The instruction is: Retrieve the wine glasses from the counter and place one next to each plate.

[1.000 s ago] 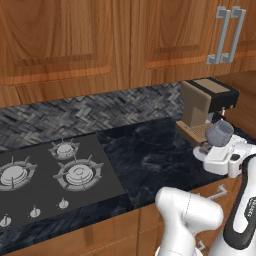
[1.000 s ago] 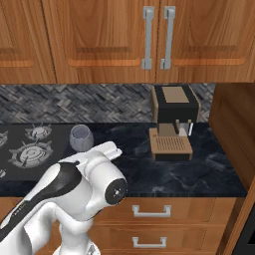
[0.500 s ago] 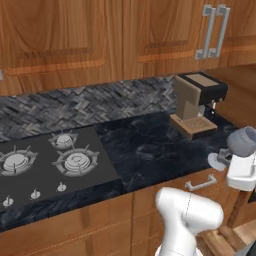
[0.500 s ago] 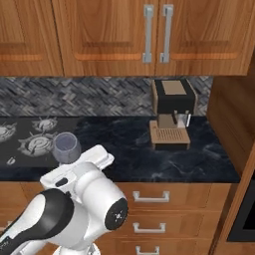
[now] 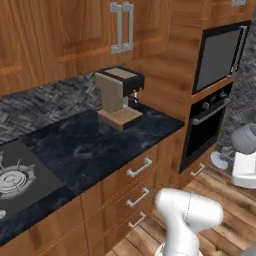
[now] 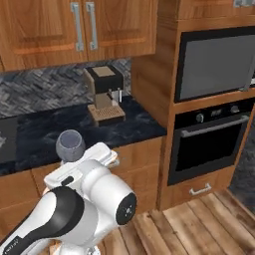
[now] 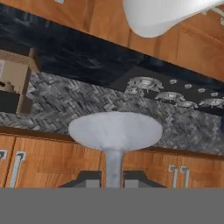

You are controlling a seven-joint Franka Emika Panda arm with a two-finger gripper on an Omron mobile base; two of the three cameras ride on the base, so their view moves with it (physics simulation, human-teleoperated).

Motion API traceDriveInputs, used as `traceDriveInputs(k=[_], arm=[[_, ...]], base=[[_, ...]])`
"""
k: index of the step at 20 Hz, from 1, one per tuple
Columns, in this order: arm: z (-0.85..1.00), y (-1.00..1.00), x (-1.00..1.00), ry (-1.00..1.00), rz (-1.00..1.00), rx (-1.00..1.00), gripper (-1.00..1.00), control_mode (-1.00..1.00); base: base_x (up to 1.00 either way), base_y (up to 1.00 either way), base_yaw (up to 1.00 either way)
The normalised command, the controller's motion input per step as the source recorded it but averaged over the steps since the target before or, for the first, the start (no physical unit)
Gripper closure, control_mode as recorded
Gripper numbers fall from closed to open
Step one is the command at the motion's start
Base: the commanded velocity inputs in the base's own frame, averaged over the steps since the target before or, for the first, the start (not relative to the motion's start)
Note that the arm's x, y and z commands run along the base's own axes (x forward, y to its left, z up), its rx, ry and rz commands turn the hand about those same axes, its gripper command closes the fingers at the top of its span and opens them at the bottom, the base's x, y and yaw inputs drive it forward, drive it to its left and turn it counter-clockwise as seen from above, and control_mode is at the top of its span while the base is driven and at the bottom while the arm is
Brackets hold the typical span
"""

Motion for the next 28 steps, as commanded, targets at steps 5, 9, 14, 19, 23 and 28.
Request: traceDriveInputs(k=[5, 9, 14, 19, 23, 28], arm=[[0.00, 0.00, 0.00, 0.00, 0.00, 0.00, 1.00, 1.00], [0.00, 0.00, 0.00, 0.00, 0.00, 0.00, 1.00, 1.00], [0.00, 0.00, 0.00, 0.00, 0.00, 0.00, 1.00, 1.00], [0.00, 0.00, 0.00, 0.00, 0.00, 0.00, 1.00, 1.00], [0.00, 0.00, 0.00, 0.00, 0.00, 0.00, 1.00, 1.00], [0.00, 0.00, 0.00, 0.00, 0.00, 0.00, 1.00, 1.00]], base=[[0.00, 0.00, -0.99], [0.00, 0.00, -0.98], [0.00, 0.00, -0.96], [0.00, -0.03, -0.91], [0.00, 0.00, -0.95], [0.00, 0.00, -0.98]])
